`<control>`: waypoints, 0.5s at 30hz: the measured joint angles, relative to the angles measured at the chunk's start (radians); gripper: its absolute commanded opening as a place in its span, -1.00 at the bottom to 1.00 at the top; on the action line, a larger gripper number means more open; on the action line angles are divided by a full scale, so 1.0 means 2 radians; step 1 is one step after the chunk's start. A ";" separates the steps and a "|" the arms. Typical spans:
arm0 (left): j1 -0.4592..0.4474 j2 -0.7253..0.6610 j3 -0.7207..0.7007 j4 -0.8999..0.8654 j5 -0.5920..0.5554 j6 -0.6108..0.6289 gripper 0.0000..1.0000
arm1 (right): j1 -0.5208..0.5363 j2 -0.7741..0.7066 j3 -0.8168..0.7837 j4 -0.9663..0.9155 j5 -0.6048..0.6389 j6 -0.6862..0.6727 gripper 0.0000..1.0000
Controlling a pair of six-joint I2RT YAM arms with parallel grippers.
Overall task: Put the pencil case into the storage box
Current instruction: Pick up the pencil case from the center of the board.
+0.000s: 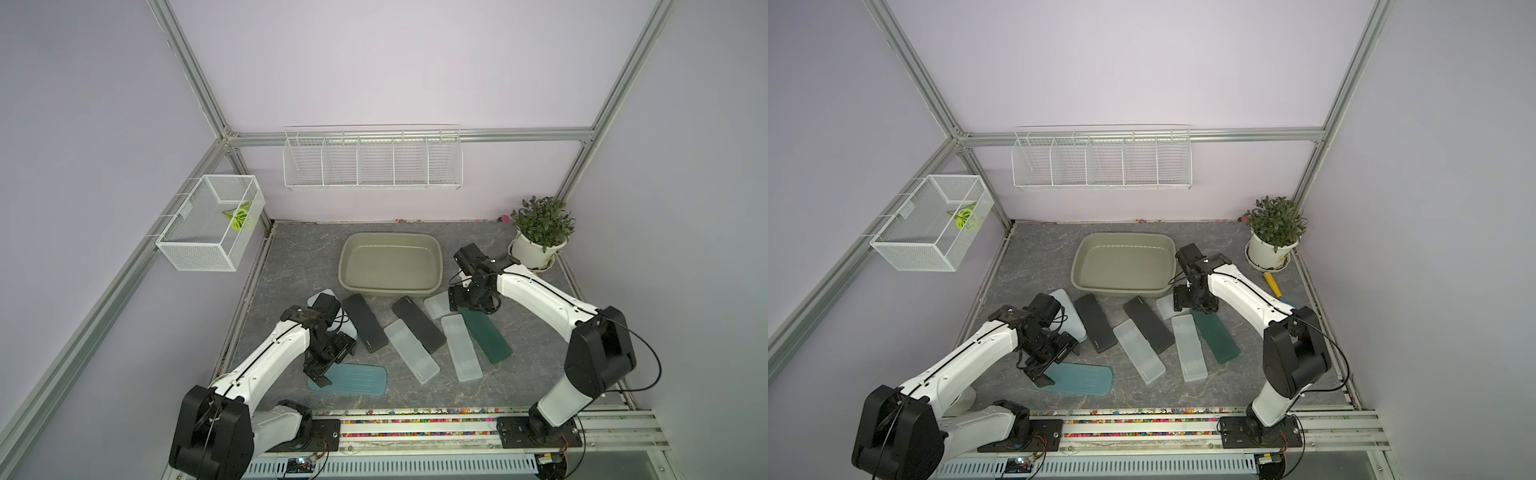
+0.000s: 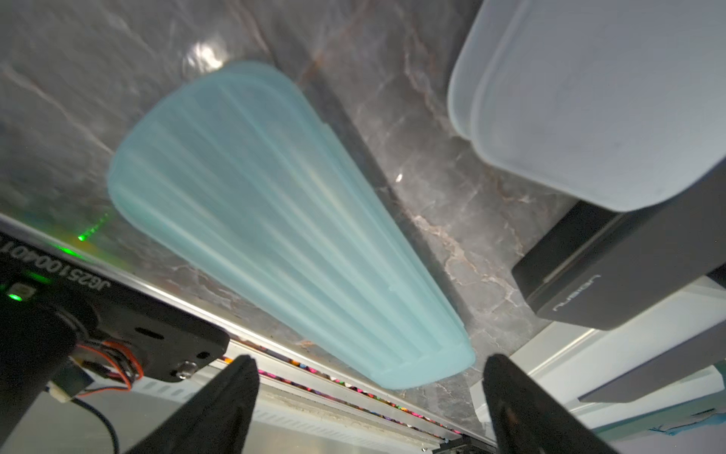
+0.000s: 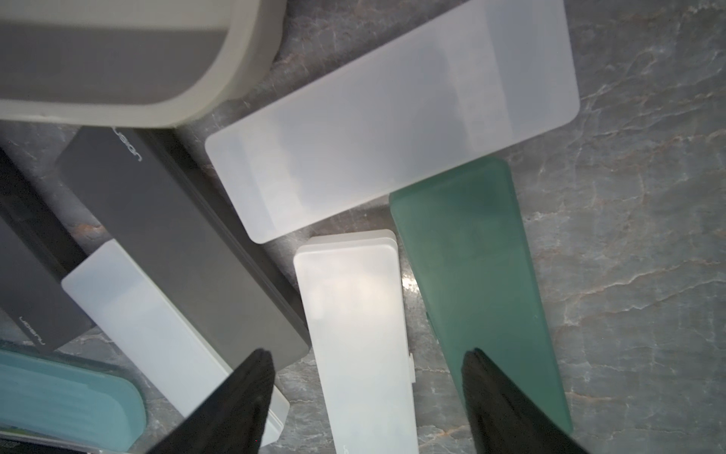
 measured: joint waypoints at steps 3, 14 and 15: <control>-0.033 -0.013 -0.024 0.022 0.001 -0.061 1.00 | 0.000 -0.008 -0.010 -0.003 0.000 0.000 0.60; -0.114 0.026 -0.039 0.098 -0.022 -0.190 1.00 | 0.000 -0.012 -0.010 -0.007 -0.002 -0.015 0.61; -0.118 0.029 -0.039 0.101 -0.024 -0.195 1.00 | 0.000 -0.012 -0.010 -0.008 -0.002 -0.017 0.61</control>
